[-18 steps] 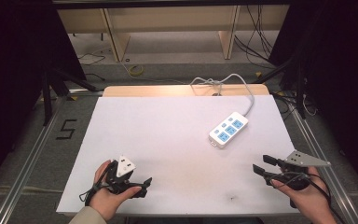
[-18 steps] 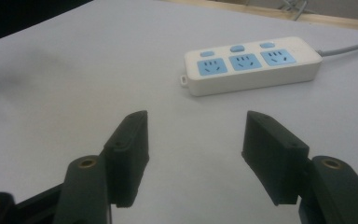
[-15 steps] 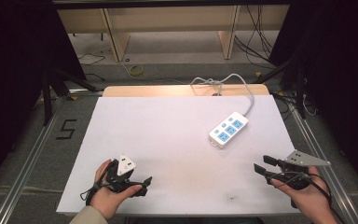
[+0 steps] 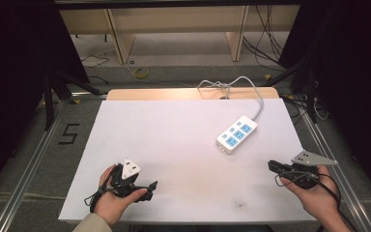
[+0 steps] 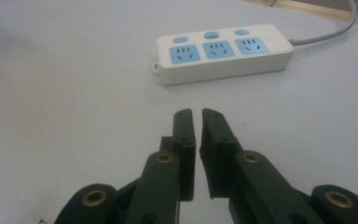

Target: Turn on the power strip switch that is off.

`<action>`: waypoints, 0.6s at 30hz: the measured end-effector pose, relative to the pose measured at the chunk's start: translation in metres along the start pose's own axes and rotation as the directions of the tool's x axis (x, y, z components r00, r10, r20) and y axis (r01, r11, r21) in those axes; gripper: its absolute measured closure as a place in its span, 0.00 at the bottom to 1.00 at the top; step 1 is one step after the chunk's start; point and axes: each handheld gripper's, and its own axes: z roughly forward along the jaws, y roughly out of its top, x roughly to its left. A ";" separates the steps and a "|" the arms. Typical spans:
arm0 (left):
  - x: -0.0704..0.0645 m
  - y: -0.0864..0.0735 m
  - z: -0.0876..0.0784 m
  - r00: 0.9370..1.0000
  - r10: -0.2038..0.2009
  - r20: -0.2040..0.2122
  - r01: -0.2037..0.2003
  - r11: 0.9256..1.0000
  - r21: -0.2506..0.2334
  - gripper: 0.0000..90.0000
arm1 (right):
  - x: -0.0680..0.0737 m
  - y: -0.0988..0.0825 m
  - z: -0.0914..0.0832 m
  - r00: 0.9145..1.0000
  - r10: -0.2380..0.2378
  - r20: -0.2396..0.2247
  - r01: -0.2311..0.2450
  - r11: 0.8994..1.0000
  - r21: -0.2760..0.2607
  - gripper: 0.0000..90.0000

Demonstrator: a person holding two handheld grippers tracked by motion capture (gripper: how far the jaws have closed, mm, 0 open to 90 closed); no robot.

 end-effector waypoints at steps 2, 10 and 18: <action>-0.001 0.000 0.000 1.000 0.002 -0.001 -0.002 1.000 0.002 0.09 | -0.001 0.003 0.001 1.000 -0.001 0.004 0.001 1.000 -0.001 0.97; -0.001 0.001 0.001 1.000 0.000 -0.005 0.000 1.000 -0.002 0.10 | -0.002 0.012 0.007 1.000 -0.005 0.003 0.005 1.000 0.000 1.00; -0.002 0.001 0.002 1.000 0.001 -0.005 -0.001 1.000 -0.002 0.10 | -0.002 0.020 0.016 1.000 -0.011 0.006 0.011 1.000 0.002 1.00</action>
